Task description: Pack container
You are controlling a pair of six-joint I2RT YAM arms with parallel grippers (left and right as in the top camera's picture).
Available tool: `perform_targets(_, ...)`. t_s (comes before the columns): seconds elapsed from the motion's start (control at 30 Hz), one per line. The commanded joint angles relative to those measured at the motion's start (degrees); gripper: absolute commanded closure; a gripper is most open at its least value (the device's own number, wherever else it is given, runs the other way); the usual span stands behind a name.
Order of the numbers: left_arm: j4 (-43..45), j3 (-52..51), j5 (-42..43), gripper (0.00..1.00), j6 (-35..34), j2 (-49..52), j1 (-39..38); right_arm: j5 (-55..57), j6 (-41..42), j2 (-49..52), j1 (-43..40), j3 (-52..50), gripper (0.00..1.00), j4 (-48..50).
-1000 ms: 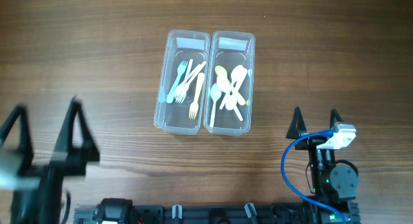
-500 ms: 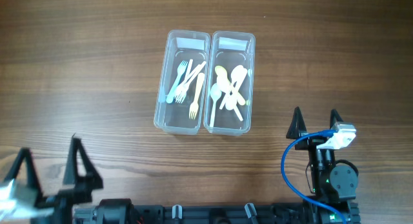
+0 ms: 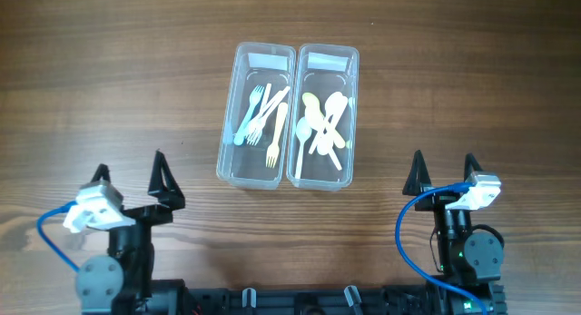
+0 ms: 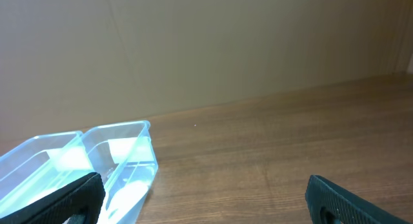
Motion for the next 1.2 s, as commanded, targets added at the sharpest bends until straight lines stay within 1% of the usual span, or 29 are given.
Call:
perform_targets(0.0, 1.0, -5.1, 0.8, 0.00, 0.3, -4.5, 0.4, 1.0, 1.1, -0.7, -0.2, -0.1, 0.00, 0.2)
perform_targets(0.27, 1.3, -9.6, 1.2, 0.00, 0.3, -4.9, 0.4, 1.0, 1.1, -0.7, -0.2, -0.1, 0.00, 0.2)
perform_targets(0.6, 4.8, -17.2, 1.6, 0.00, 0.3, -4.9, 0.4, 1.0, 1.1, -0.7, -0.2, -0.1, 0.00, 0.2)
perform_targets(0.8, 5.8, -19.6, 1.6, 0.00, 0.3, -4.9, 0.4, 1.0, 1.1, -0.7, -0.2, -0.1, 0.00, 0.2)
perform_targets(0.97, 7.0, -20.0, 3.3, 0.00, 0.4, -4.9, 0.4, 1.0, 1.1, -0.7, -0.2, -0.1, 0.00, 0.2)
perform_targets(1.07, 7.1, -20.0, 6.4, 0.00, 3.8, -4.9, 0.4, 1.0, 1.1, -0.7, -0.2, -0.1, 0.00, 0.2)
perform_targets(1.17, 7.7, -20.1, 11.3, 0.00, 10.3, -4.9, 0.4, 1.0, 1.1, -0.7, -0.2, -0.1, 0.00, 0.2)
